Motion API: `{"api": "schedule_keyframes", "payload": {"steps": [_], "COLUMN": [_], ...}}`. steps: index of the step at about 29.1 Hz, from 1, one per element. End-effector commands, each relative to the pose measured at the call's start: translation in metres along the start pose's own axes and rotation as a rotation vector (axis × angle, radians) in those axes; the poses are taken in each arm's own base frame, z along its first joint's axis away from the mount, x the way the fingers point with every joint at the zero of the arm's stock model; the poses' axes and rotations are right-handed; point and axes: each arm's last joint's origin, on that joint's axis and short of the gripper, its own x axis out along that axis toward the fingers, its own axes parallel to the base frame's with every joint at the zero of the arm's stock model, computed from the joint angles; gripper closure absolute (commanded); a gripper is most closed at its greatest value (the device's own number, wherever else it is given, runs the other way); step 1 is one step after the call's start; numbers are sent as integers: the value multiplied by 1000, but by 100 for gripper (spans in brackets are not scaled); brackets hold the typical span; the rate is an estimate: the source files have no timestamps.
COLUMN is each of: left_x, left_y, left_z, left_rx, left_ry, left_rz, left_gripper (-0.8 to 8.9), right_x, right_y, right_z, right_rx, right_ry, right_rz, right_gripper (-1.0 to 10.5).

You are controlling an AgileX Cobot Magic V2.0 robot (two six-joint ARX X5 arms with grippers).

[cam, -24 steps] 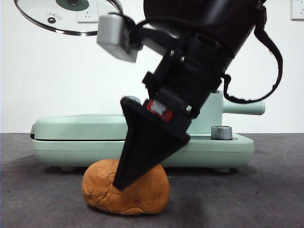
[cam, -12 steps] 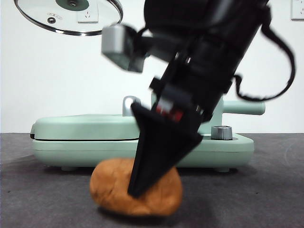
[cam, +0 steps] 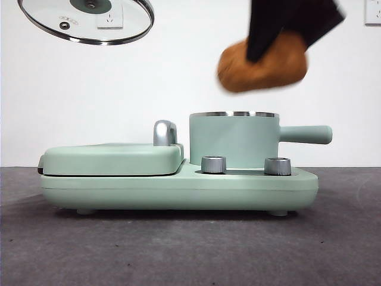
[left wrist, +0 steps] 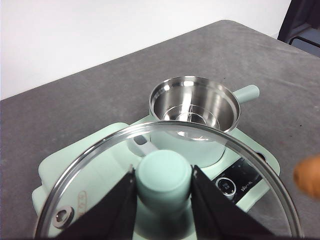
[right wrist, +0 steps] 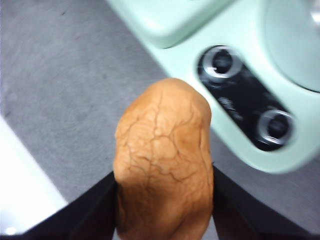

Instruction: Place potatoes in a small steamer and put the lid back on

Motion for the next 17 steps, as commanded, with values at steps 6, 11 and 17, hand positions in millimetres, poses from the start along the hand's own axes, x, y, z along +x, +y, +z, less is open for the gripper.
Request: {"api": "schedule_keyframes", "payload": {"steps": [6, 11, 17], "left_x": [-2, -2, -2], "left_y": [-1, -1, -1], "left_z": [7, 7, 7], "left_rx": [16, 13, 14], "left_ry": [-45, -45, -45], "left_rz": [1, 1, 1], "left_gripper": [803, 803, 804], "right_x": [-36, -33, -10], "right_y": [-37, -62, -86], "right_z": [41, 67, 99], "right_rx": [103, 124, 123], "right_ry": [-148, -184, -198], "right_rz": [-93, -129, -127], "right_gripper": [761, 761, 760]}}
